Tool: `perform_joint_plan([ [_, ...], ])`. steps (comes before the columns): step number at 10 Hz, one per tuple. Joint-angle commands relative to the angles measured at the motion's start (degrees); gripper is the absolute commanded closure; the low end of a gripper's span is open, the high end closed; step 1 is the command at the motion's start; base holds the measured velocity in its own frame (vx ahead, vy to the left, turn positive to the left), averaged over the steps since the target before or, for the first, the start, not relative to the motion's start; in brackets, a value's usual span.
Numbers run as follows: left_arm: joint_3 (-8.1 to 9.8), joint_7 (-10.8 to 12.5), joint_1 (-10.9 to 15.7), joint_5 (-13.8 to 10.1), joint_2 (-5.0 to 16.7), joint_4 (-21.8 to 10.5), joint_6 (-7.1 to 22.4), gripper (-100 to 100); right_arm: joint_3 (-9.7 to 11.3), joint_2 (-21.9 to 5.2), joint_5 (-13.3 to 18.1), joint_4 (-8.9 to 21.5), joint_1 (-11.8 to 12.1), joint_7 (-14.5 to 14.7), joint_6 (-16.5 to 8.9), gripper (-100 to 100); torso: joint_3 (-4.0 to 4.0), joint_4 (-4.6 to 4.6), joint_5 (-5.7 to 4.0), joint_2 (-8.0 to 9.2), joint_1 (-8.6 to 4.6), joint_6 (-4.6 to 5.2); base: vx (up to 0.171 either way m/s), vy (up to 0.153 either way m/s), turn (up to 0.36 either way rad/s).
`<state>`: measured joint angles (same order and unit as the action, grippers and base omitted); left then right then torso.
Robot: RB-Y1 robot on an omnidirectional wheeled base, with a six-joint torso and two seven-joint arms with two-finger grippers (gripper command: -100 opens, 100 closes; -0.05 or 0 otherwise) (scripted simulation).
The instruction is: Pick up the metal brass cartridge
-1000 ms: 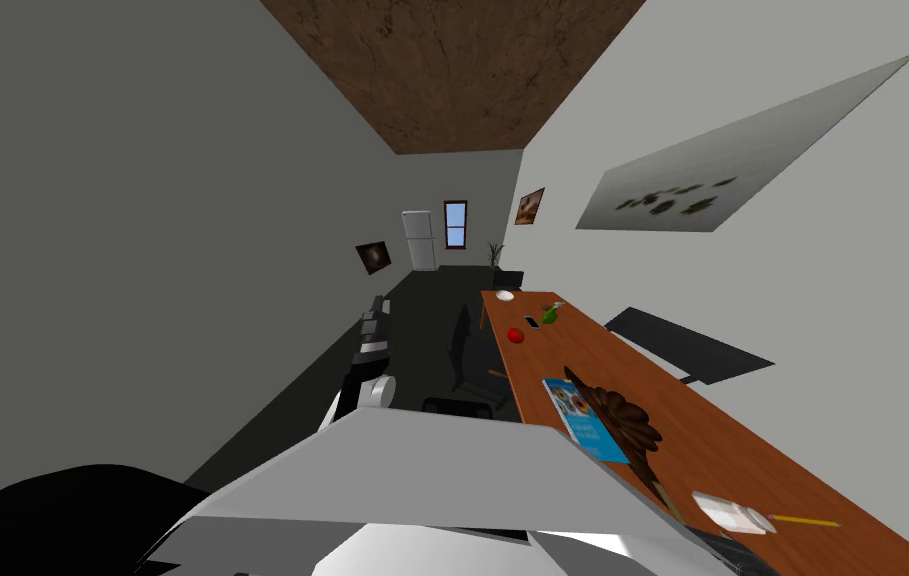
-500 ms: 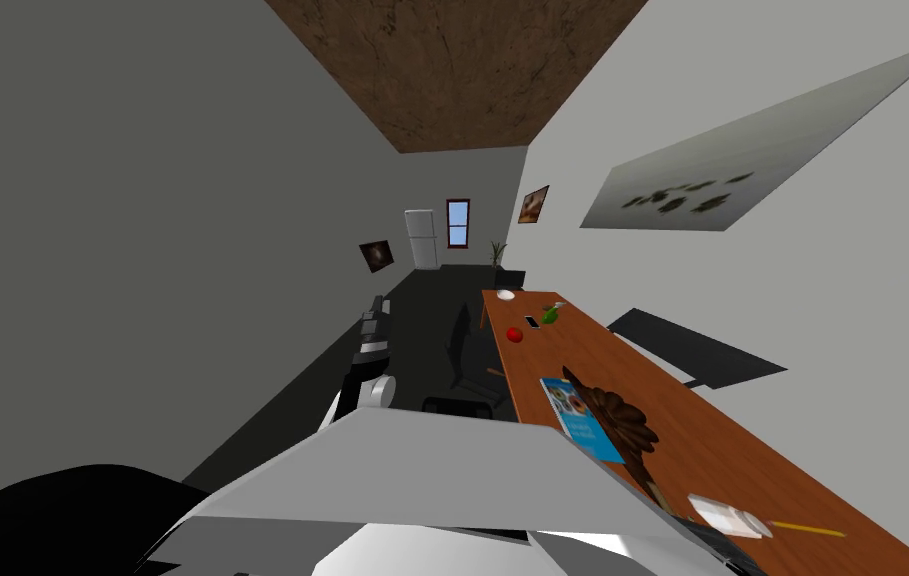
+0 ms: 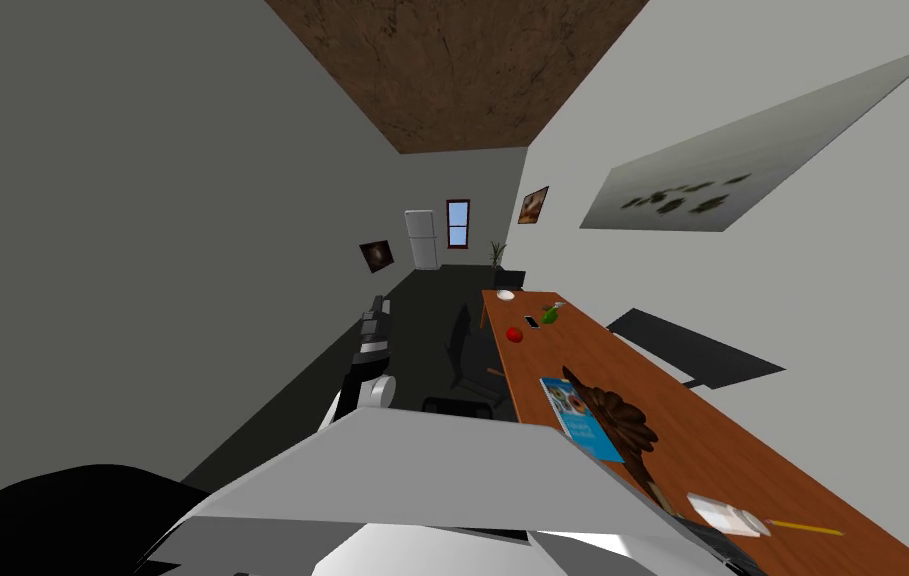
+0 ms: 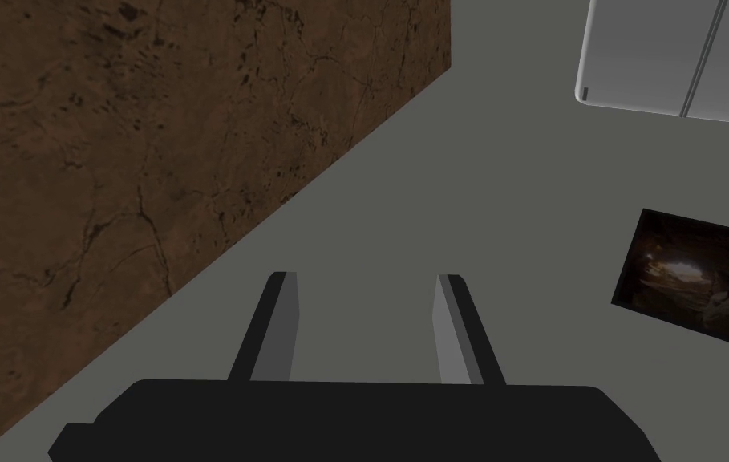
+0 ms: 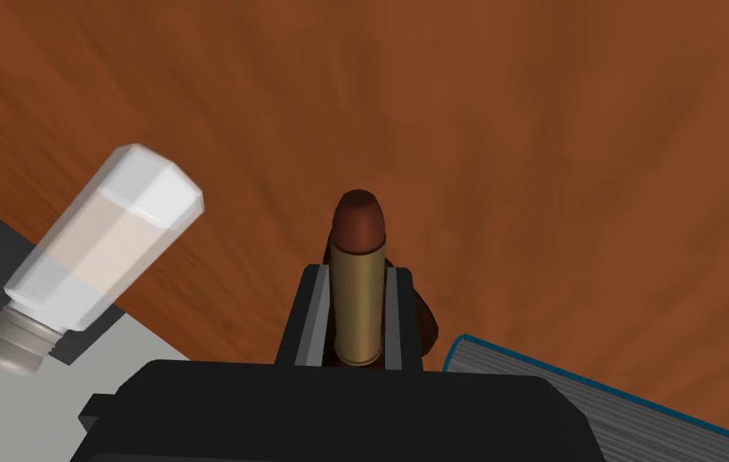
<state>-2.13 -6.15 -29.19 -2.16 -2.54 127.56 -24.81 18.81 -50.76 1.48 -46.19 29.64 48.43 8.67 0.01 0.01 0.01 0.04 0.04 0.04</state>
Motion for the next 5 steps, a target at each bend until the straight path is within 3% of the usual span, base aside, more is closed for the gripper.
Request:
perform_joint_plan([
  [1,0.0,0.0,0.0,0.0,0.0,0.0,0.0,0,0.3,-0.1,0.0,0.8,-0.4,-0.2,0.4,100,0.0,0.0,0.0,0.0,0.0,0.0,0.008,0.002,-0.054],
  [3,0.0,0.0,0.0,0.0,0.0,0.0,0.0,0,0.6,-2.9,-1.6,-1.4,2.2,-0.4,1.6,100,-0.05,-0.02,0.04,-0.08,0.13,0.04,0.041,0.058,-0.064],
  [4,0.0,0.0,0.0,0.0,0.0,0.0,0.0,0,0.5,-2.2,-1.2,-0.9,1.6,-0.4,1.1,100,-0.07,-0.04,0.07,-0.12,0.27,0.04,0.019,0.036,-0.024],
  [5,0.0,0.0,0.0,0.0,0.0,0.0,0.0,0,0.6,-2.4,-1.2,-0.9,1.7,-0.4,1.3,0,-0.05,-0.01,0.03,-0.08,0.17,-0.01,0.002,0.007,0.001],
])
